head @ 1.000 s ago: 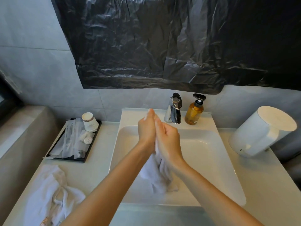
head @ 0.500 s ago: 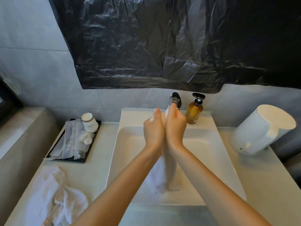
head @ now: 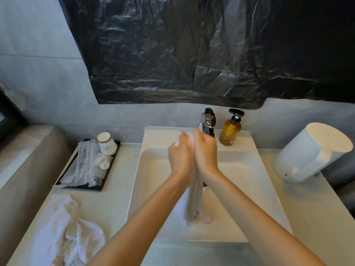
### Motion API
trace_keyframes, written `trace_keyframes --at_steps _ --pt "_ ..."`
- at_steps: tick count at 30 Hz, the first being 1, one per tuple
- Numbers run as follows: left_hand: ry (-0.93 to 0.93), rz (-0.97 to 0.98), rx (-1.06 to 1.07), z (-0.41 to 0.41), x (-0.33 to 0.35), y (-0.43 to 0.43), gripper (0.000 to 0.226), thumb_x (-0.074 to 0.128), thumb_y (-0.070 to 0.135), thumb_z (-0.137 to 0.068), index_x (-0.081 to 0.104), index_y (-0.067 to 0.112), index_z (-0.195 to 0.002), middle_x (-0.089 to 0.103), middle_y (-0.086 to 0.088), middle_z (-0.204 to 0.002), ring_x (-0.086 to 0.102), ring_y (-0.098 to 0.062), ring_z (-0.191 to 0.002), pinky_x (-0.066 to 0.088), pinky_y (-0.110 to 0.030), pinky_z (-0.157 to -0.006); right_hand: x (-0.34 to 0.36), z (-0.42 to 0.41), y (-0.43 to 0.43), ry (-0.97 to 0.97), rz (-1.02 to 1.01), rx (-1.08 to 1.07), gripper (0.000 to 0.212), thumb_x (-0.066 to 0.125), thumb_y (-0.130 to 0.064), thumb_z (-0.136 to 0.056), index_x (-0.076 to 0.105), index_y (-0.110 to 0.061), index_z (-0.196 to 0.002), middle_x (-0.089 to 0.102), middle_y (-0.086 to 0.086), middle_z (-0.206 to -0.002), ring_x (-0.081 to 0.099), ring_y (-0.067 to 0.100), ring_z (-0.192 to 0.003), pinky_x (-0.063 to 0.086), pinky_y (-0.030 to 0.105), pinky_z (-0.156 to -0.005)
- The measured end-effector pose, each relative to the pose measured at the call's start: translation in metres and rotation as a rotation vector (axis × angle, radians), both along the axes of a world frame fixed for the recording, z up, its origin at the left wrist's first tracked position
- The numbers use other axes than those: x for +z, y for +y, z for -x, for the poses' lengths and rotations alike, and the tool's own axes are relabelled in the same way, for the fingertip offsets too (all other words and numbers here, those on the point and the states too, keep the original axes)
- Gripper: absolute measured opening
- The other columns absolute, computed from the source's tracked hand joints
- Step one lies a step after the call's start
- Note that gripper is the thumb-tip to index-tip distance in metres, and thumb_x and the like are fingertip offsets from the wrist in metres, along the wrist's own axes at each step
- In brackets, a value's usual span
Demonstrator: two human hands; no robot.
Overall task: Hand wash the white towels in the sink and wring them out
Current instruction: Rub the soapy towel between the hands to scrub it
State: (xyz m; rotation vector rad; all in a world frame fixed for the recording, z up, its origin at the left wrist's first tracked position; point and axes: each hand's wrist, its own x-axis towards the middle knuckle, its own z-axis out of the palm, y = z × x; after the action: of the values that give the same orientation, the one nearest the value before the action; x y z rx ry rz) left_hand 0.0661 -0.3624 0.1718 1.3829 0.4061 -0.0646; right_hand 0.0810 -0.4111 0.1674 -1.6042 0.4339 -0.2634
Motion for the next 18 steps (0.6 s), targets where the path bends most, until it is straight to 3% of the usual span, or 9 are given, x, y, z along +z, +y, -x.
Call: trace_keyframes --at_steps 2,5,7,10,12,15,17,18 --pt "-0.039 -0.064 -0.06 0.005 -0.001 -0.007 0.04 0.043 0.035 -0.101 0.06 0.018 -0.069 0.065 -0.003 -0.071 0.061 -0.017 -0.07 0.048 -0.033 -0.068 0.003 -0.006 -0.001 -0.029 -0.038 -0.234 0.046 0.047 -0.024 -0.098 0.045 -0.016 -0.053 0.05 -0.003 -0.053 0.046 0.015 -0.057 0.037 0.03 -0.062" --pt "-0.051 -0.113 -0.028 -0.012 0.002 0.009 0.046 0.042 0.03 -0.102 0.045 0.013 -0.06 0.052 -0.001 -0.055 0.046 -0.016 -0.057 0.037 -0.032 -0.056 -0.008 0.021 0.022 -0.078 0.049 -0.118 0.046 0.045 -0.029 -0.1 0.05 -0.02 -0.055 0.055 -0.009 -0.055 0.052 0.006 -0.059 0.042 0.027 -0.06" --pt "-0.023 -0.045 0.017 -0.012 0.003 0.013 0.043 0.043 0.031 -0.101 0.045 0.012 -0.062 0.05 0.0 -0.055 0.046 -0.016 -0.057 0.037 -0.031 -0.056 -0.009 0.027 0.022 -0.065 0.011 0.011 0.049 0.048 -0.024 -0.098 0.046 -0.02 -0.05 0.049 -0.012 -0.045 0.045 0.002 -0.05 0.038 0.025 -0.056" --pt "-0.015 0.02 0.007 0.002 -0.002 -0.001 0.04 0.046 0.034 -0.1 0.058 0.014 -0.068 0.062 -0.002 -0.067 0.059 -0.016 -0.068 0.046 -0.033 -0.067 0.001 -0.003 0.006 -0.027 -0.032 -0.162 0.049 0.048 -0.021 -0.098 0.042 -0.016 -0.05 0.046 -0.006 -0.045 0.042 0.011 -0.049 0.034 0.029 -0.058" --pt "-0.032 -0.012 -0.023 0.002 -0.003 0.001 0.041 0.046 0.034 -0.101 0.058 0.014 -0.067 0.063 -0.003 -0.068 0.059 -0.018 -0.07 0.047 -0.035 -0.069 -0.002 0.001 0.01 -0.053 0.004 -0.227 0.046 0.045 -0.027 -0.1 0.048 -0.014 -0.055 0.054 -0.002 -0.054 0.049 0.013 -0.055 0.039 0.031 -0.059" --pt "-0.041 0.0 0.02 -0.012 -0.001 0.019 0.044 0.043 0.032 -0.102 0.044 0.012 -0.063 0.048 -0.001 -0.056 0.046 -0.016 -0.059 0.039 -0.029 -0.057 -0.017 0.031 0.027 -0.089 0.148 0.058 0.041 0.046 -0.032 -0.1 0.061 -0.015 -0.066 0.063 -0.004 -0.064 0.057 0.008 -0.063 0.046 0.027 -0.062" --pt "0.002 0.094 0.039 -0.011 0.0 0.022 0.038 0.045 0.033 -0.101 0.045 0.013 -0.069 0.048 -0.005 -0.063 0.049 -0.019 -0.063 0.042 -0.028 -0.059 -0.016 0.021 0.016 -0.023 0.07 0.191 0.043 0.049 -0.028 -0.098 0.054 -0.017 -0.057 0.055 -0.007 -0.055 0.051 0.011 -0.058 0.042 0.029 -0.059" --pt "0.022 0.149 0.002 -0.008 0.003 0.02 0.037 0.046 0.035 -0.101 0.05 0.013 -0.072 0.054 -0.007 -0.069 0.055 -0.02 -0.068 0.046 -0.029 -0.064 -0.014 0.007 0.005 0.014 0.044 0.15 0.044 0.049 -0.026 -0.097 0.047 -0.019 -0.054 0.048 -0.007 -0.051 0.045 0.012 -0.057 0.037 0.03 -0.059"
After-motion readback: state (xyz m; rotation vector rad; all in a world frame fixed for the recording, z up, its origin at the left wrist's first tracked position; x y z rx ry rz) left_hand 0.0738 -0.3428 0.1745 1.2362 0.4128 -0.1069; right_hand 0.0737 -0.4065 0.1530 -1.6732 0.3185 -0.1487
